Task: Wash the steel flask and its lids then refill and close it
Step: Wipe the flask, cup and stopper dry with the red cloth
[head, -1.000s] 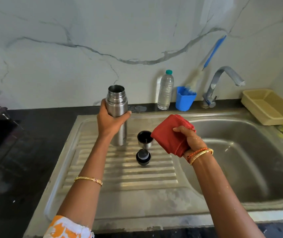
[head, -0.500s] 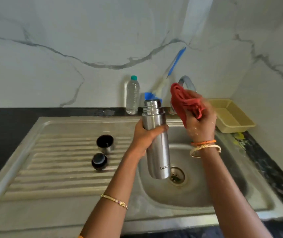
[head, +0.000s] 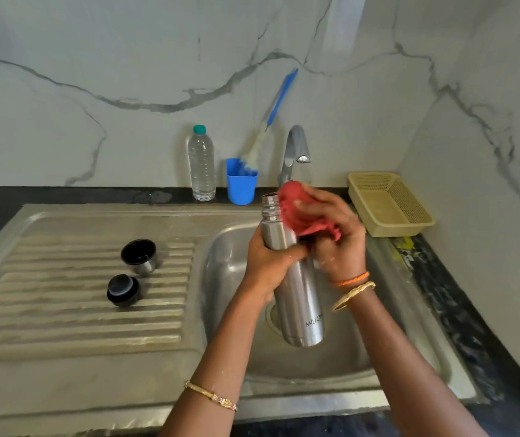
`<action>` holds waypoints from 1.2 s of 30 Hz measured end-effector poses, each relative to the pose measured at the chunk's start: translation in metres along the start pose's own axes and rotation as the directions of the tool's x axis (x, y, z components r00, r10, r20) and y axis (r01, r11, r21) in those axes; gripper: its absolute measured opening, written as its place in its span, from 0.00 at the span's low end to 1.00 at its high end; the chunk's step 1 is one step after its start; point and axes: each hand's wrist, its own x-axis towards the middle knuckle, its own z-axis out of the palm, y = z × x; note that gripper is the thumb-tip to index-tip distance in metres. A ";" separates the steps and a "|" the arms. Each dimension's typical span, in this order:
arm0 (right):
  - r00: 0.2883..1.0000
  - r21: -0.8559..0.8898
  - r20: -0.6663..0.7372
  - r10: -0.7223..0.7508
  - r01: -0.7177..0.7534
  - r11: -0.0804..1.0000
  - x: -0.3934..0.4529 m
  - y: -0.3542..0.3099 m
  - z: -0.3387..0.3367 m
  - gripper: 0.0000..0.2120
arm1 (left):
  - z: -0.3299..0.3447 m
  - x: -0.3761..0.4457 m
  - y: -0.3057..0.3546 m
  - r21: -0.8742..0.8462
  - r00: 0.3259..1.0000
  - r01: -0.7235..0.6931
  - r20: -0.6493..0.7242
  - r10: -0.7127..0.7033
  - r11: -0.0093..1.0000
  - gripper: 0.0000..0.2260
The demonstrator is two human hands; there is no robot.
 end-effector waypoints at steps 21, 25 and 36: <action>0.903 0.415 0.265 0.337 -0.422 0.806 0.048 0.017 -0.025 0.19 | -0.013 0.007 0.024 0.000 0.972 0.010 0.233 -0.010 1.000 0.21; 0.983 0.019 0.180 0.034 -0.038 0.999 0.025 -0.004 -0.012 0.19 | -0.008 0.011 0.024 0.048 0.995 -0.084 0.063 0.081 0.995 0.22; 0.914 -0.498 0.378 -0.148 0.335 0.800 0.033 -0.011 0.000 0.13 | -0.001 -0.001 0.019 0.928 0.929 -0.153 0.018 0.370 0.340 0.31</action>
